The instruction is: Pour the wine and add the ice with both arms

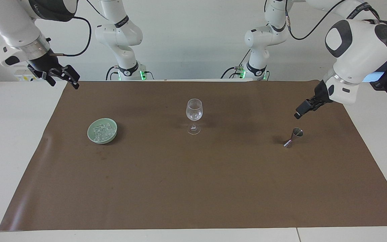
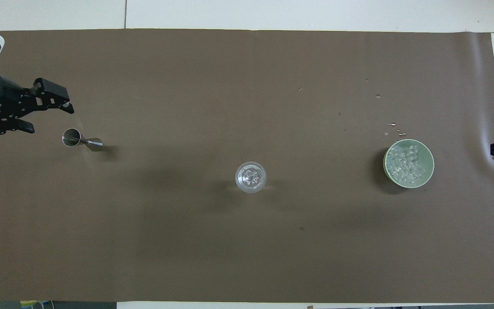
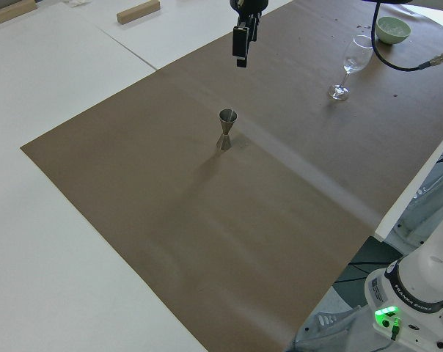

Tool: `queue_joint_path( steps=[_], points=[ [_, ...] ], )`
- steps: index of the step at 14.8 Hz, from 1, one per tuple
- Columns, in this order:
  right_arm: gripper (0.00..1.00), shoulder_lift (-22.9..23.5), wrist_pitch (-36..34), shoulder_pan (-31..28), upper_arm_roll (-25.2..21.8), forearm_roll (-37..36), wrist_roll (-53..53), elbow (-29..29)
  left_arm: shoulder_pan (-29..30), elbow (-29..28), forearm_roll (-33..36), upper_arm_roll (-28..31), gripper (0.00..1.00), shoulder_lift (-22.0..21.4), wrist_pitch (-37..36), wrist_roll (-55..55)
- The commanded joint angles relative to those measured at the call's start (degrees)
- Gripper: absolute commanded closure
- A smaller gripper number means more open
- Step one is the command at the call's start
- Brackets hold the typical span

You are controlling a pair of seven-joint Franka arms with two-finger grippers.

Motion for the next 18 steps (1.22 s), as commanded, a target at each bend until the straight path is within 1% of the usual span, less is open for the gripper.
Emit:
queue_joint_path(
  steps=[1, 3, 5, 7, 10, 12, 14, 16, 18],
  points=[
    [0.0, 1.26, -2.43, 1.76, -0.31, -0.62, -0.72, 2.92, -6.58, -3.2, 1.12, 7.98, 0.0, -4.25, 1.02, 9.84],
    [0.0, 0.91, -5.5, 1.86, 0.21, -0.53, -0.72, 2.65, -9.58, -2.51, 1.12, 12.3, 0.0, -5.3, -0.38, 14.07],
    [0.0, 1.0, -5.95, 1.77, 1.18, -0.62, -2.03, 3.35, -10.64, -0.06, 1.12, 14.86, 0.0, -5.57, -2.48, 18.03],
    [0.0, 0.22, -4.47, 1.86, 1.1, -0.62, -3.01, 2.4, -10.3, 4.6, 1.82, 15.13, 0.0, -4.0, -8.18, 18.4],
    [0.0, 0.12, -3.14, 1.24, 2.15, -0.44, -2.92, 1.34, -10.12, 9.17, 3.23, 14.96, 0.0, -1.97, -13.29, 20.58],
    [0.0, 0.03, -2.79, 1.33, 2.15, -0.44, -2.57, 1.07, -9.59, 8.75, 3.06, 14.61, 0.0, -2.84, -14.19, 23.58],
    [0.0, 0.03, -0.86, 1.33, 2.06, -0.44, -2.75, 0.55, -9.5, 7.0, 3.32, 13.56, 0.0, -3.63, -14.54, 23.67],
    [0.0, 0.03, -0.68, 1.33, 2.5, -0.44, -2.75, 0.45, -8.02, 4.63, 3.41, 11.8, 0.0, -4.86, -14.45, 23.67],
    [0.0, 0.12, -0.68, 1.24, 2.68, -0.53, -2.75, 0.63, -7.75, 4.44, 3.41, 11.18, 0.0, -4.96, -14.28, 23.67]
  ],
)
